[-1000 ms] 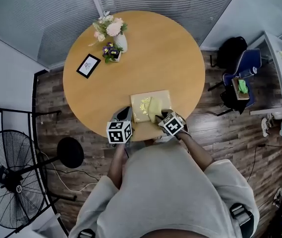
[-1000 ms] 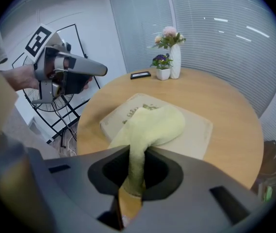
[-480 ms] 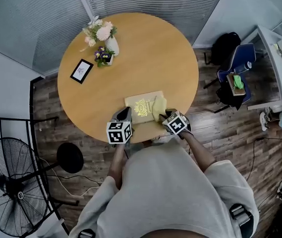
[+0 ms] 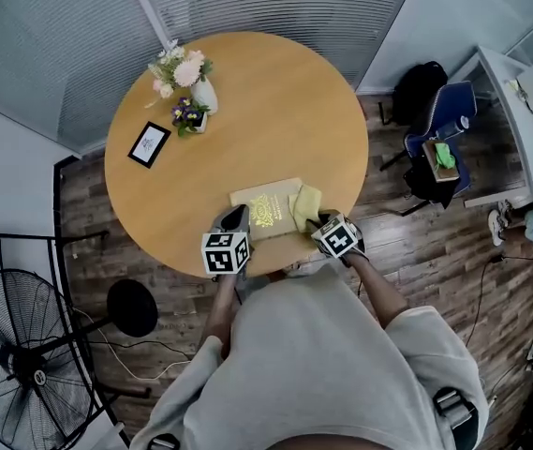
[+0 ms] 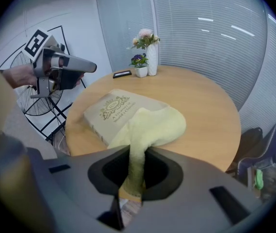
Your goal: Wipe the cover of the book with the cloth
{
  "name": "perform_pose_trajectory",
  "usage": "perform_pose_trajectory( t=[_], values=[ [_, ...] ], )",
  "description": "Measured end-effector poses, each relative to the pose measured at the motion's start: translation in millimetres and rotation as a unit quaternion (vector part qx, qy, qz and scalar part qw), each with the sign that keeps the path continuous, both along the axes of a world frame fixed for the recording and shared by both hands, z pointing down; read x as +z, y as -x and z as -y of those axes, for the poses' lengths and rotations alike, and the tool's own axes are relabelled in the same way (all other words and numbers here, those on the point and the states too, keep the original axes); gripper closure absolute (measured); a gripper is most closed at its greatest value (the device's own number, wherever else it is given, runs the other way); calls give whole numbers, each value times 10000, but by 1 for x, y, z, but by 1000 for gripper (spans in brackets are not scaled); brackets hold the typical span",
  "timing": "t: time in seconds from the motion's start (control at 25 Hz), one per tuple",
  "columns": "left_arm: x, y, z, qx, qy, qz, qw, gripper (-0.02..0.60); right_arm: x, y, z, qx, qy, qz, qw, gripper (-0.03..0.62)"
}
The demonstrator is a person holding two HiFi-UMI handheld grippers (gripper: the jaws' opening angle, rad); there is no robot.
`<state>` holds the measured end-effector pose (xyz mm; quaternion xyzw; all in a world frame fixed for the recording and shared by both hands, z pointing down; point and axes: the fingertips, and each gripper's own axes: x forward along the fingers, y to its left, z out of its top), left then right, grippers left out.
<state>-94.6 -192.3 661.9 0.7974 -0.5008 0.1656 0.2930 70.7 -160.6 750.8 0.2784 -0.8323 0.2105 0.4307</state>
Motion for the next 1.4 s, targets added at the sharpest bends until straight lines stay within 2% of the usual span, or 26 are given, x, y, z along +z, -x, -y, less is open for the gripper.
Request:
perform_pose_trajectory(
  t=[0.44,0.68,0.88,1.4],
  values=[
    [-5,4,2,39,-67,37,10000,575,-7,-34,13,481,-430,-261,9976,534],
    [-5,14,0,-23,-75,67,9999,575,-29,-42,24,943,-828,-39,9921,534],
    [-10,25,-1,-125,-126,117,9998,575,-61,-22,36,1064,-1250,391,9857,534],
    [-19,66,-8,-526,-249,249,9980,575,-122,60,58,644,-1848,1206,9732,534]
  ],
)
